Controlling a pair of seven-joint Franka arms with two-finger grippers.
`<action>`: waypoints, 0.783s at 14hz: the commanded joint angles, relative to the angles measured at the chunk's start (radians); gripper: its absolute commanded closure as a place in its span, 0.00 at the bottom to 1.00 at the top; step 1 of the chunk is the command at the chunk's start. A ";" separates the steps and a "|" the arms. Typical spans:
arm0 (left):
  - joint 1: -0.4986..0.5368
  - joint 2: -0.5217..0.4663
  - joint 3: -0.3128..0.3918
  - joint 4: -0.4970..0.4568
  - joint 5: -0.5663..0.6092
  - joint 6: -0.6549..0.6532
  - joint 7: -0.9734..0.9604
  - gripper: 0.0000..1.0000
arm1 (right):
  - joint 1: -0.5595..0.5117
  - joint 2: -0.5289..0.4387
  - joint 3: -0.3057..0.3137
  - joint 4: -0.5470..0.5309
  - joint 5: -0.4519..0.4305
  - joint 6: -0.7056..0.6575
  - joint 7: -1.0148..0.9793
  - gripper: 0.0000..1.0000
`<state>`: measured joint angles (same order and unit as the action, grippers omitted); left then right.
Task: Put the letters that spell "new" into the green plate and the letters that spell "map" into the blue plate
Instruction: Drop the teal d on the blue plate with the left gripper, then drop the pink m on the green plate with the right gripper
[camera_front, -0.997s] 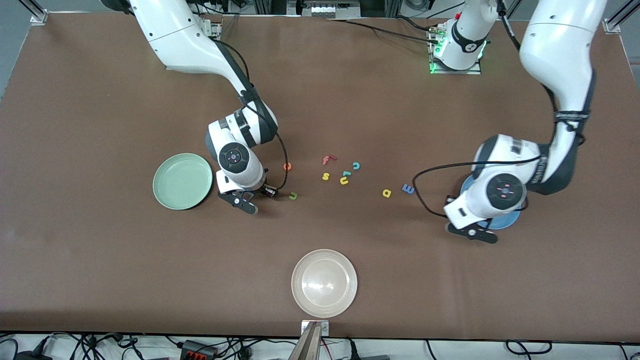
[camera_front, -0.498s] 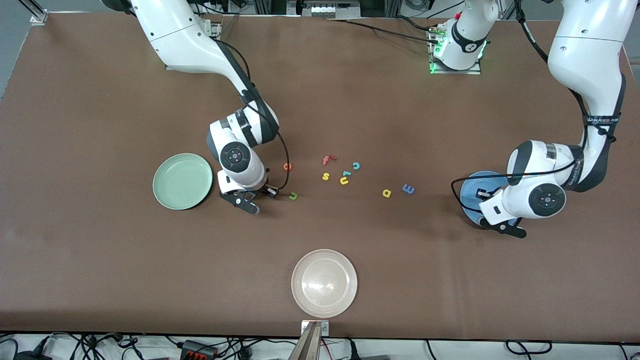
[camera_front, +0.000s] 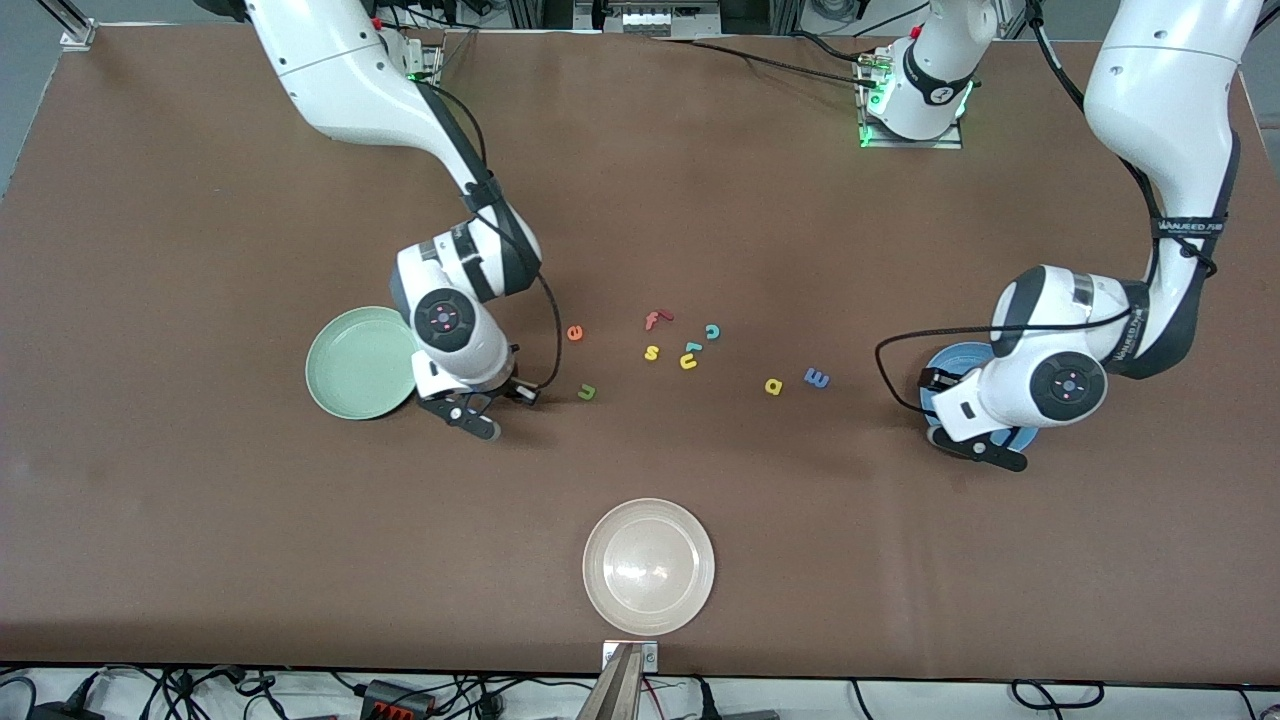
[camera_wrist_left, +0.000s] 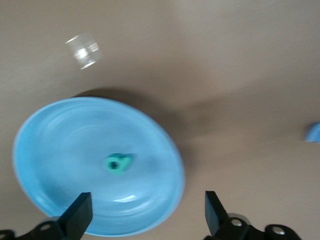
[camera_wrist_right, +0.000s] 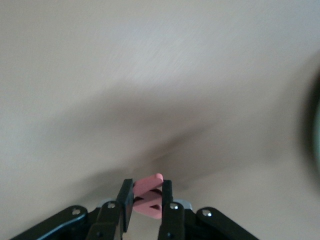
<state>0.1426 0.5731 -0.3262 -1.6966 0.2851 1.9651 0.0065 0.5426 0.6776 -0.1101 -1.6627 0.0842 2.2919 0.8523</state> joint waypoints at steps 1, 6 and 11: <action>-0.012 -0.012 -0.098 -0.011 -0.021 -0.025 -0.223 0.00 | -0.103 -0.088 0.003 -0.029 -0.001 -0.119 -0.119 0.91; -0.058 0.034 -0.129 -0.041 -0.021 0.046 -0.762 0.00 | -0.147 -0.182 -0.080 -0.196 -0.006 -0.140 -0.353 0.91; -0.094 0.030 -0.142 -0.205 -0.018 0.339 -1.266 0.00 | -0.176 -0.145 -0.102 -0.241 -0.007 -0.123 -0.404 0.90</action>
<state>0.0455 0.6293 -0.4616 -1.8525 0.2774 2.2497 -1.1540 0.3823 0.5333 -0.2122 -1.8811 0.0819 2.1523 0.4792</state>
